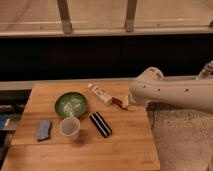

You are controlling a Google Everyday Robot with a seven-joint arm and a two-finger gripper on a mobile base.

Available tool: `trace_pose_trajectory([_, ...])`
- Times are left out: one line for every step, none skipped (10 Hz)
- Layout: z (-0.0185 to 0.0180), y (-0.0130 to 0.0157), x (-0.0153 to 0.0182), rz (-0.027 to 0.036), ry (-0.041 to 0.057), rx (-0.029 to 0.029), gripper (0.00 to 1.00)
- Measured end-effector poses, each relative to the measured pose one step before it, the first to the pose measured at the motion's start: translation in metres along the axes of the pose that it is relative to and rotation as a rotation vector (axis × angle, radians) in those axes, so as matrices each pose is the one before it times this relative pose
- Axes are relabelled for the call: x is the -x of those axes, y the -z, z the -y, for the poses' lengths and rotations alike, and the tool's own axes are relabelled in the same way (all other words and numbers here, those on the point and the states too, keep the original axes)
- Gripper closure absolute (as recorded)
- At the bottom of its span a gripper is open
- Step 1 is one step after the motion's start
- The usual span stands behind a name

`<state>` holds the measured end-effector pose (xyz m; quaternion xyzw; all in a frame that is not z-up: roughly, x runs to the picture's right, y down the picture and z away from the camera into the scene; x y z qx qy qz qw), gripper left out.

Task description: Pick up the ceramic cup

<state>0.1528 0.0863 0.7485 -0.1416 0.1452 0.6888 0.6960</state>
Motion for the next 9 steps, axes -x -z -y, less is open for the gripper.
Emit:
trace_pose_trajectory([-0.00009, 0.00013, 0.00014, 0.00036, 0.00012, 0.00012, 0.36])
trace_pose_trajectory([0.00014, -0.00009, -0.00010, -0.00025, -0.00032, -0.00007, 0.36])
trace_pose_trajectory([0.00001, -0.00009, -0.00003, -0.00013, 0.00006, -0.00001, 0.36])
trace_pose_trajectory([-0.00015, -0.00001, 0.00003, 0.00001, 0.00010, 0.00017, 0.36])
trace_pose_trajectory([0.00018, 0.00002, 0.00001, 0.00004, -0.00028, -0.00015, 0.36])
trace_pose_trajectory([0.00010, -0.00013, -0.00001, -0.00019, -0.00022, 0.00001, 0.36])
trace_pose_trajectory([0.00010, 0.00000, -0.00003, -0.00002, -0.00018, -0.00003, 0.36])
trace_pose_trajectory([0.00011, -0.00003, -0.00006, -0.00008, -0.00017, -0.00006, 0.36])
trace_pose_trajectory([0.00004, -0.00100, -0.00057, -0.00197, -0.00012, 0.00004, 0.36])
